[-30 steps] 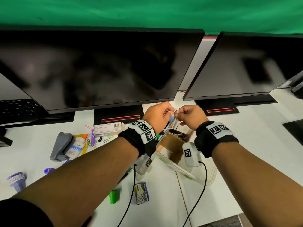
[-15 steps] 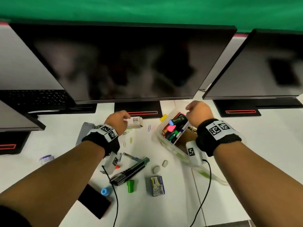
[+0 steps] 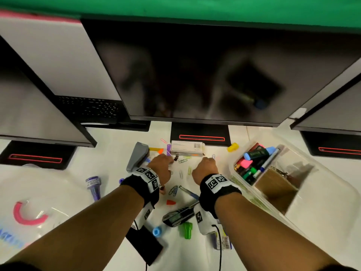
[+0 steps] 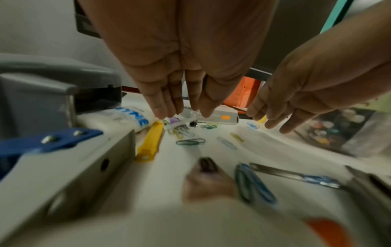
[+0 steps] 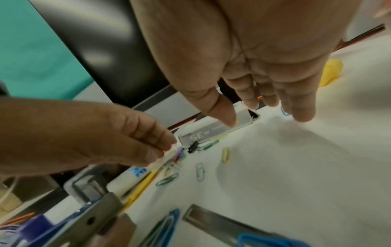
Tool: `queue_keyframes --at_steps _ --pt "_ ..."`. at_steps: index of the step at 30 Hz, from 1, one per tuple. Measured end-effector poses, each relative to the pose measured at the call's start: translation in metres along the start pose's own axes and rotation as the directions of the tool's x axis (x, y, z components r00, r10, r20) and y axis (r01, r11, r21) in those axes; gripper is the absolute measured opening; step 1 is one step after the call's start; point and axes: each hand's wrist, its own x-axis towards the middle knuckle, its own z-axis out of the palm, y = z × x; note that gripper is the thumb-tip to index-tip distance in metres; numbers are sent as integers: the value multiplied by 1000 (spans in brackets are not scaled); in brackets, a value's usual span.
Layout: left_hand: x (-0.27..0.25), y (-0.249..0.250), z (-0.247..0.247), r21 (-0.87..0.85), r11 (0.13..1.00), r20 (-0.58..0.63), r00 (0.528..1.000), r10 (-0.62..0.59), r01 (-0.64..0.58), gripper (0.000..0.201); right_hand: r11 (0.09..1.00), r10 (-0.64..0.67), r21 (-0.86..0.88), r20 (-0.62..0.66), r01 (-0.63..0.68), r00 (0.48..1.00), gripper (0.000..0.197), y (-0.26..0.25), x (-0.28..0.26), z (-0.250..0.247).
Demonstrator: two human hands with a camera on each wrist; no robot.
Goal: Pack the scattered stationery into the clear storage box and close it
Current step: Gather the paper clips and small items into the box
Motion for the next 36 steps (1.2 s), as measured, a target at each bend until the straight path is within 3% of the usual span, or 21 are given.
queue_keyframes --at_steps 5,8,13,16,19,21,22,26,29,33,34,36 --pt "37 1 -19 -4 999 -123 991 -52 52 51 983 104 -146 -55 -111 993 69 -1 39 6" --pt "50 -9 -25 118 992 -75 996 -41 50 70 978 131 -163 -8 -131 991 66 7 46 6" --pt "63 -18 -20 289 956 18 999 -49 42 74 979 -50 -197 51 59 997 64 3 25 37" --pt "66 -17 -12 294 955 21 999 -29 22 65 968 -144 -188 122 165 982 44 -10 3 40" --pt "61 -14 -4 337 941 15 1000 15 -19 53 956 -263 -136 -15 259 965 41 -27 -4 25" --pt "56 -14 3 384 922 29 999 29 -38 56 938 -330 -153 -116 312 937 48 -35 4 14" --pt "53 -14 5 406 913 37 999 32 -44 59 924 -357 -184 -104 335 928 52 -38 8 10" --pt "37 -9 11 471 881 54 998 25 -48 65 904 -282 -301 114 303 953 71 -32 25 -1" --pt "21 0 16 497 862 57 995 78 -96 53 918 -157 -343 140 197 978 74 -25 25 -4" --pt "2 17 24 466 871 44 987 154 -157 45 931 -54 -359 49 68 997 71 -21 17 -5" --pt "-1 20 26 464 867 79 983 164 -182 45 935 -85 -346 -13 75 996 67 -20 15 -4" --pt "-4 23 27 427 878 119 976 182 -216 44 942 -256 -255 -125 218 959 53 -19 12 1"
